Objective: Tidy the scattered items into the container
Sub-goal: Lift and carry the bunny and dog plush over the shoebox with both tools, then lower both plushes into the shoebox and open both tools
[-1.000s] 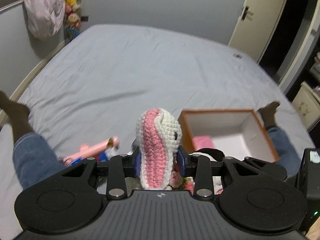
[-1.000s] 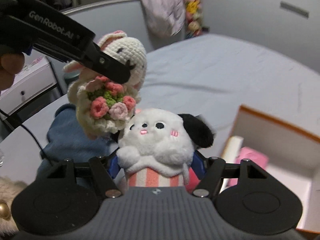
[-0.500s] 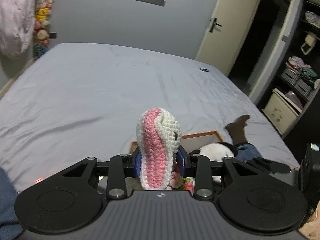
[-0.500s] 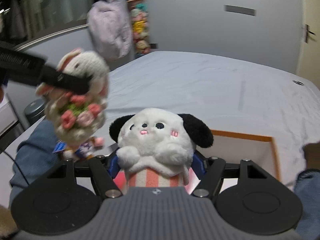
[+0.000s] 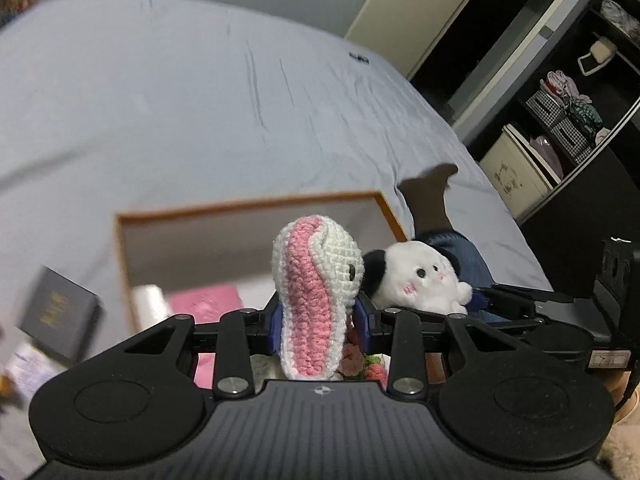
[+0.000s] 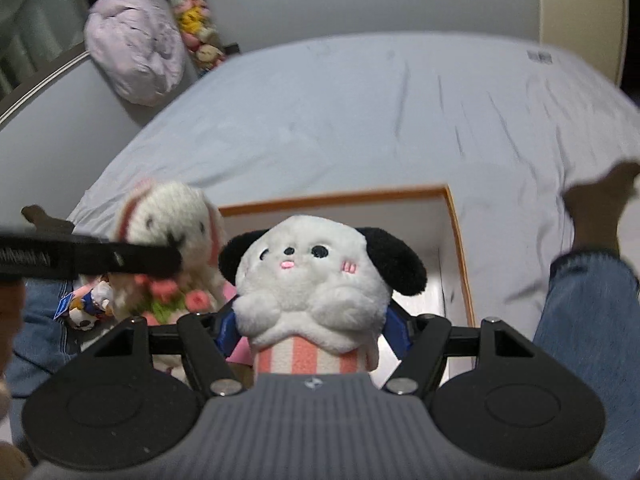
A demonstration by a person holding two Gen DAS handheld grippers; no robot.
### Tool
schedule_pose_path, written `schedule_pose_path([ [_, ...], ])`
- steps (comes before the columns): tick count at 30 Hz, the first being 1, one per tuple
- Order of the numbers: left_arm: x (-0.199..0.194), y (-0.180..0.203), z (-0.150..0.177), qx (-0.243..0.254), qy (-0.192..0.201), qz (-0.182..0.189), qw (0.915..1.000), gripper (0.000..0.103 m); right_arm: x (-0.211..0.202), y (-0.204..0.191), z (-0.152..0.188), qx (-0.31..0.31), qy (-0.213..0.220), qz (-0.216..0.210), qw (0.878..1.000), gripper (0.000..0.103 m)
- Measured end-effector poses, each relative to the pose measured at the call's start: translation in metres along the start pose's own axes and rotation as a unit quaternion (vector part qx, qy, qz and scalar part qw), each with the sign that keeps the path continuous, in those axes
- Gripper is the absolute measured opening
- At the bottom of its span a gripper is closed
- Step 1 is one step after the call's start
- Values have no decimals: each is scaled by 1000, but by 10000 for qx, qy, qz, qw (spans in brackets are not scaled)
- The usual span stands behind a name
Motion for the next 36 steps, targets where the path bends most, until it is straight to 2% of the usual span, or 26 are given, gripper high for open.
schedule_pose_path([
  [4,36,-6,7,-266,-232,203,9992,40,22,13,3,144,-239,272,9992,71],
  [14,86,-9,17,-624,-772,286,9946,40,48,33,20,-361,-614,941,9930,71],
  [20,101,0,21,-585,-1000,217,9930,40,60,34,24,-694,-670,1318,9866,72],
  [27,115,6,25,-569,-1262,71,9903,40,68,20,41,-1289,-530,1884,9722,74],
  [33,124,16,25,-462,-1334,-12,9900,40,67,19,49,-1549,-597,2051,9646,73],
  [36,127,19,24,-443,-1380,-52,9894,40,64,24,48,-1485,-584,2035,9660,73],
])
Point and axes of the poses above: each gripper's, at about its wrist camera, not at the fingertips, and x roughly the way its jaws point, y to its right, z to its underside, the point moved 1 cm from there along x, roughly the way its jaws point, and after that the axes turned 13 degrees about x, right-handed, at the moved point
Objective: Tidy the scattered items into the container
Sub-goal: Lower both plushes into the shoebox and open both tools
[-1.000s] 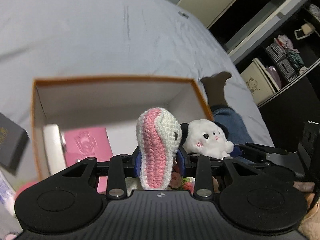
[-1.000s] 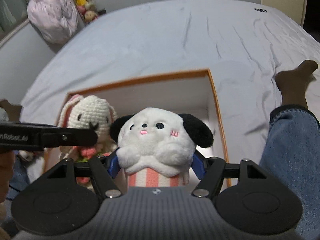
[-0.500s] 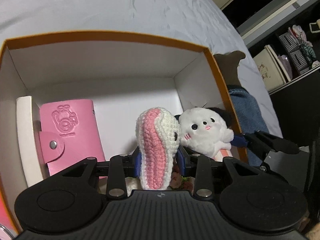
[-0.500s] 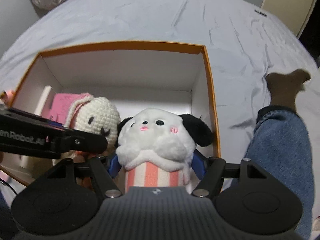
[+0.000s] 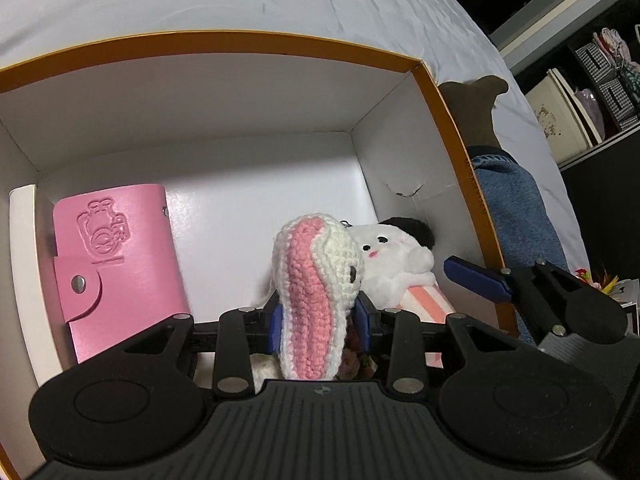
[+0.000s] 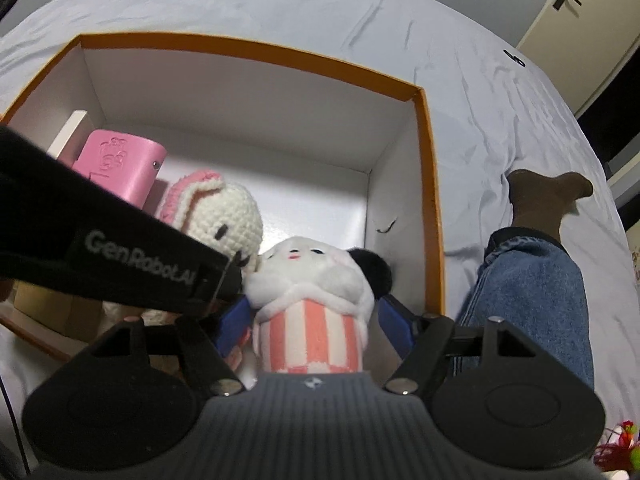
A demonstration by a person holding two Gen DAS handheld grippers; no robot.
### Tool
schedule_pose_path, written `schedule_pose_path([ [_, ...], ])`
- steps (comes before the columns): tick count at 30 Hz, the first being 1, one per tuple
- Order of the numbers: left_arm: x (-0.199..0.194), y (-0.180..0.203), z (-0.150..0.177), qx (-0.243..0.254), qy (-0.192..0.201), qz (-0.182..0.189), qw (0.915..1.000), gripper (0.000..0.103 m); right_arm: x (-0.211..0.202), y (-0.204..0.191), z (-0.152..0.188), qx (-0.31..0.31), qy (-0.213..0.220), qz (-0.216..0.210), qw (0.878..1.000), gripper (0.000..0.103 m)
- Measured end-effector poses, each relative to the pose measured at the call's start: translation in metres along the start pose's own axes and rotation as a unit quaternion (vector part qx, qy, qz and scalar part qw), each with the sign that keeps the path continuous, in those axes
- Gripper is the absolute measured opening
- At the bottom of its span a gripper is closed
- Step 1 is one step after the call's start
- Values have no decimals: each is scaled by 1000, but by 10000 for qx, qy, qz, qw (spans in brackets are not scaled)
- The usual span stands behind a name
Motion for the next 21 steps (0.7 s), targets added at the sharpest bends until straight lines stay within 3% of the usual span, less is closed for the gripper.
schedule_pose_path([
  [7,11,4,-8,-62,-130,14,9999,41,-12,5,3,93,107,-12,9999,68],
  [11,16,10,-11,-74,-162,-53,9998,41,-16,6,5,43,144,33,9999,55],
  [14,15,10,-11,-141,-180,5,9997,41,-15,7,5,29,118,4,9999,50],
  [21,21,10,-13,-108,-218,-16,9997,43,-14,7,5,71,91,-66,9999,51],
])
Point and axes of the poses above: each gripper's, at about its wrist camera, not at the fingertips, and x roughly the way its jaws point, y to its right, z to its underside, the point moved 1 cm from there along x, roughly the way its jaws point, and after that the axes turned 13 degrees about x, right-handed, at the moved point
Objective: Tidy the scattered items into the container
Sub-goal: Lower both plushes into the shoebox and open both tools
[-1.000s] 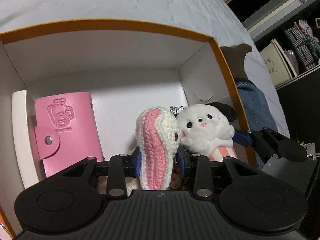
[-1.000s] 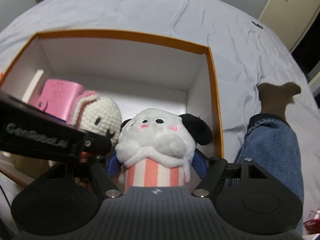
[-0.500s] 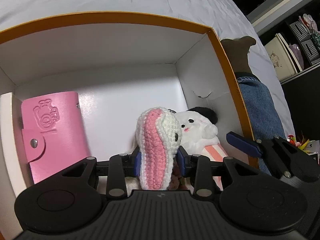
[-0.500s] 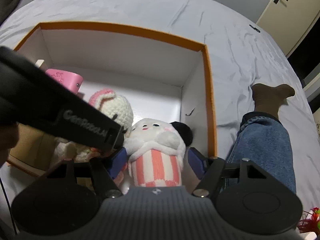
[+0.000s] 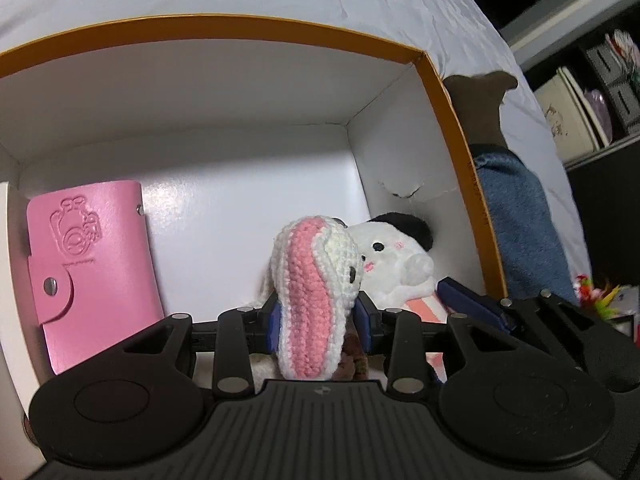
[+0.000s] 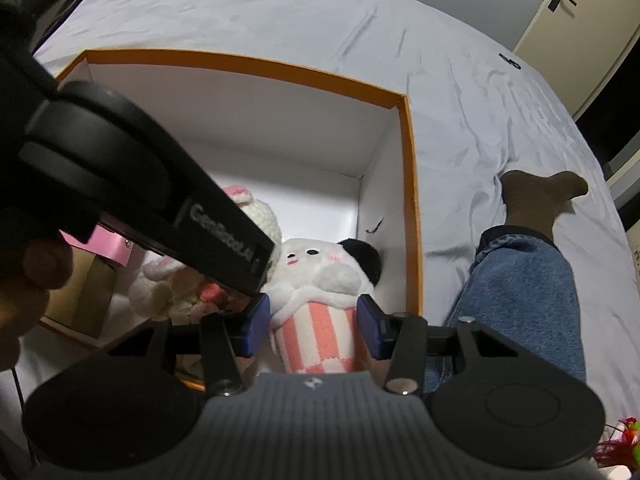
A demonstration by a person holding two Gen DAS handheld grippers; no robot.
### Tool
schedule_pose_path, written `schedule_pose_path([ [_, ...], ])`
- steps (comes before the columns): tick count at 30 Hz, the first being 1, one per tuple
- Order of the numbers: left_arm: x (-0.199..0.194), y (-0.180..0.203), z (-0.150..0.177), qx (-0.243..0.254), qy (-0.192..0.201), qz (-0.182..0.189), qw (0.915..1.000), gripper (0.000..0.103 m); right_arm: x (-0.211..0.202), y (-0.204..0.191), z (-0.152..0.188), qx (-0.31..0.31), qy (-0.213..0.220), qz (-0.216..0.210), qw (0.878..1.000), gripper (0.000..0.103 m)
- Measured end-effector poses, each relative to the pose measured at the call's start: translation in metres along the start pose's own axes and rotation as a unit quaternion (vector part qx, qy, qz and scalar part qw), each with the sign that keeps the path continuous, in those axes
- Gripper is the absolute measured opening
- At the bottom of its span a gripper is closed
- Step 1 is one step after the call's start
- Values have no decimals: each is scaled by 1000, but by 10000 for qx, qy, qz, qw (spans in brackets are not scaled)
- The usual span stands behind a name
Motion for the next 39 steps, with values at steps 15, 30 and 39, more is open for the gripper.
schedule_pose_path([
  [15,-9,-1,5,131,54,-120,9998,64,14,-1,2,271,122,-54,9995,59],
  [30,-24,3,20,358,-51,-143,9992,43,18,0,-4,383,192,39,9991,59],
  [39,-20,1,23,321,-75,7,9995,43,6,-4,8,492,167,-3,9986,58],
])
Point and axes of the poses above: each gripper's, at about its wrist camera, not at the fingertips, and x roughly the way its jaws point, y to its right, z to its underside, the point moved 1 cm from there along x, roughly the way its jaws point, and after that the axes turned 13 degrees about x, right-handed, at the moved point
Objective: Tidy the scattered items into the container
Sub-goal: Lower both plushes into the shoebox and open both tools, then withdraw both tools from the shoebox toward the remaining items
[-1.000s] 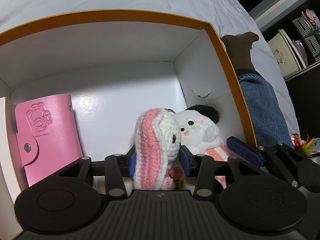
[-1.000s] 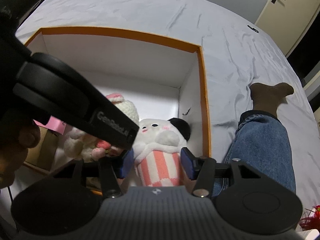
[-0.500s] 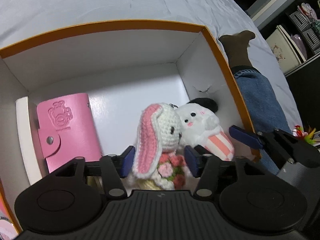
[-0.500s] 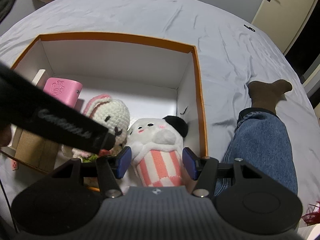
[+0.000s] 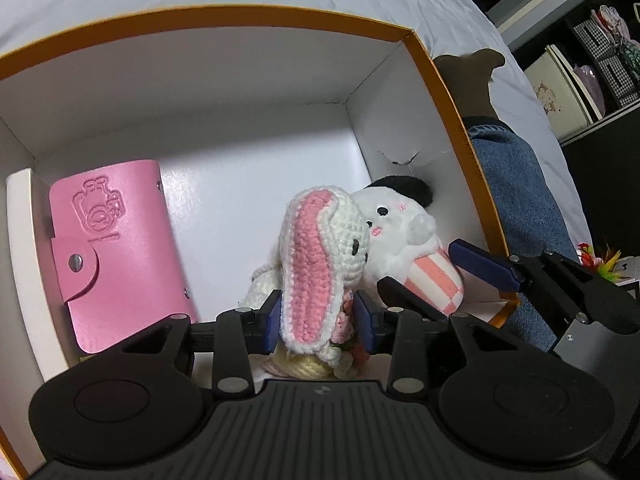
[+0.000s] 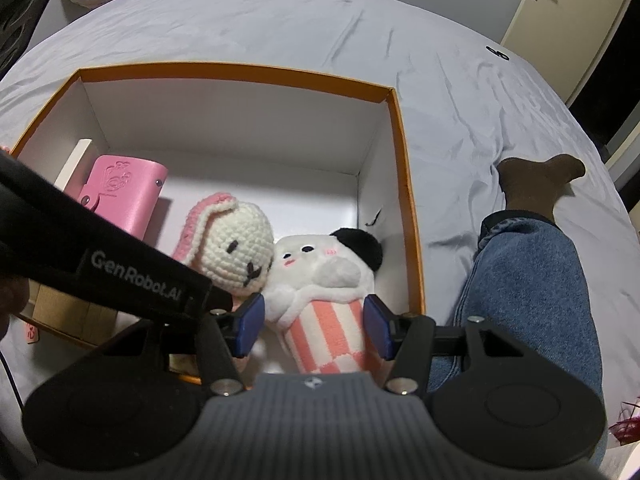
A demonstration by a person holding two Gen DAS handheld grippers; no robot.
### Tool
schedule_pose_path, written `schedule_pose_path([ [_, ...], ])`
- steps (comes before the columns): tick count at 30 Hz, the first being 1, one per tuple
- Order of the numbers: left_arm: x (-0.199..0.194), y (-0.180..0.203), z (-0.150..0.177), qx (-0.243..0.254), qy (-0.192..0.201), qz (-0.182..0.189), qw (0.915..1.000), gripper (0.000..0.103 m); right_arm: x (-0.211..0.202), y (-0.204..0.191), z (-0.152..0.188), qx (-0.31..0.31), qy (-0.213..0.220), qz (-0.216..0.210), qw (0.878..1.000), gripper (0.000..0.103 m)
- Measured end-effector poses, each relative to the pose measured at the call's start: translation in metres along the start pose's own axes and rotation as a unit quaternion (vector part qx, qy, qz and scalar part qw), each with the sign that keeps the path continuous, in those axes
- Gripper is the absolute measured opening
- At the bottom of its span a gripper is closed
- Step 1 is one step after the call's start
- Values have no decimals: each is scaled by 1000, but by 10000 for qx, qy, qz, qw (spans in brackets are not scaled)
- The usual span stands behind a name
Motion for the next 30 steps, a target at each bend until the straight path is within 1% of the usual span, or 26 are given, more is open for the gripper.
schedule_pose_path([
  [2,-3,3,1,72,49,-74,9999,44,-3,-1,1,-2,36,19,10000,59],
  [4,-7,6,1,137,83,-149,9998,47,-8,-1,1,-41,106,73,9999,59],
  [5,-8,6,2,155,93,-180,9997,50,-12,-2,3,-52,135,106,9998,61],
  [6,-10,7,2,165,112,-228,9995,51,-15,-3,3,-78,163,144,9997,65],
  [8,-15,8,3,192,153,-304,9992,52,-20,-3,4,-122,233,195,9995,67],
  [13,-27,10,7,286,227,-430,9984,53,-32,0,5,-74,320,184,9993,67],
  [16,-37,14,12,403,347,-559,9970,53,-40,0,7,-67,394,177,9990,69],
  [18,-46,16,15,484,458,-634,9958,53,-47,-1,8,-59,473,260,9985,74],
  [21,-60,19,21,593,620,-776,9933,54,-56,-5,10,-138,597,393,9973,76],
  [26,-82,23,34,727,863,-1003,9885,54,-71,-9,11,-111,796,417,9959,77],
  [30,-101,24,44,729,1080,-1198,9842,54,-85,-18,11,-20,1002,176,9948,79],
])
Point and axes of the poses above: each gripper's, at about its wrist camera, not at the fingertips, and x roughly the way its jaws point, y to its right, z to its underside, the point moved 1 cm from there along x, roughly the way its jaws point, and after that the axes turned 13 degrees about x, right-handed, at the moved point
